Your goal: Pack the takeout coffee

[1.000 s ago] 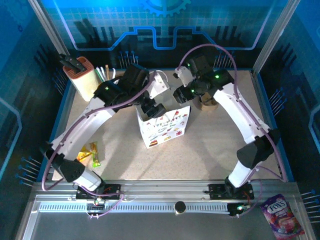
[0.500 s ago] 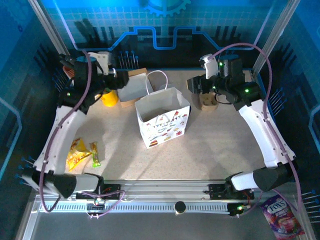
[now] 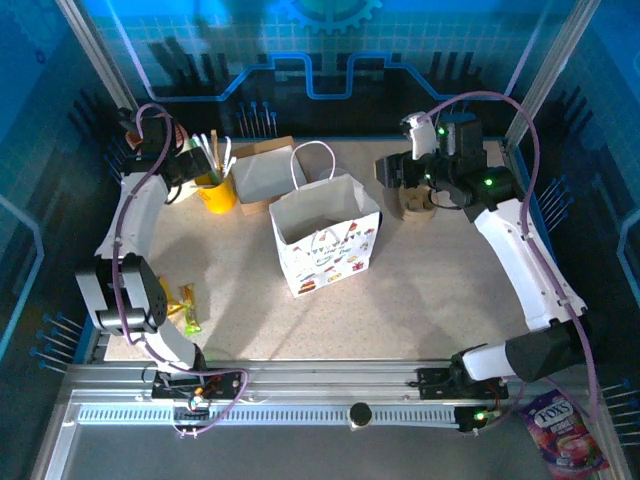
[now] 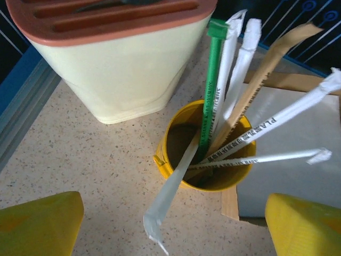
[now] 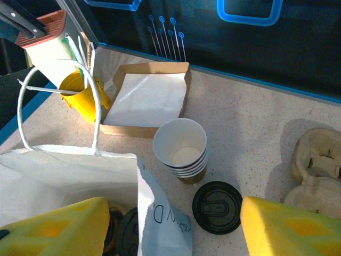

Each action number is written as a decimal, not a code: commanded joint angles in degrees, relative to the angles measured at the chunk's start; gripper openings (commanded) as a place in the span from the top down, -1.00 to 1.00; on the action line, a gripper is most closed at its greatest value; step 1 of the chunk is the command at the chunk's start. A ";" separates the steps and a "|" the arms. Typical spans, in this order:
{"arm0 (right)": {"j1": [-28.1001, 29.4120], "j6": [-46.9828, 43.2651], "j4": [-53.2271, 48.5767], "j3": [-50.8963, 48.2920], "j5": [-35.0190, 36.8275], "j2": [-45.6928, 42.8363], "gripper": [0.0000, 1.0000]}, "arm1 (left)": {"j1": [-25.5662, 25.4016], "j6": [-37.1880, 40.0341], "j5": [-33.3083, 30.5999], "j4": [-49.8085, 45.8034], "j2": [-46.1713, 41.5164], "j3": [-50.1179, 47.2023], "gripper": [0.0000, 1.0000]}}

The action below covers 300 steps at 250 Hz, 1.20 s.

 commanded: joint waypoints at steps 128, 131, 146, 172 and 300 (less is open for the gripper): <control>-1.82 -0.55 1.37 -1.25 -3.39 -0.18 -0.35 | 0.52 1.38 0.32 2.91 3.06 -4.51 0.39; -1.84 -0.56 1.38 -1.25 -3.43 -0.22 -0.35 | 0.52 1.48 0.29 2.94 2.97 -4.59 0.41; -2.05 -0.61 1.26 -1.50 -3.41 -0.49 -0.36 | 0.49 1.73 0.13 2.78 2.24 -4.76 0.51; -2.22 -0.70 1.14 -1.85 -3.65 -0.84 -0.36 | 0.34 2.34 -1.02 2.33 -0.35 -5.11 0.65; -2.79 -0.57 1.59 -2.03 -4.76 -1.67 -0.37 | -3.36 6.91 -4.49 -11.62 -24.84 0.48 1.00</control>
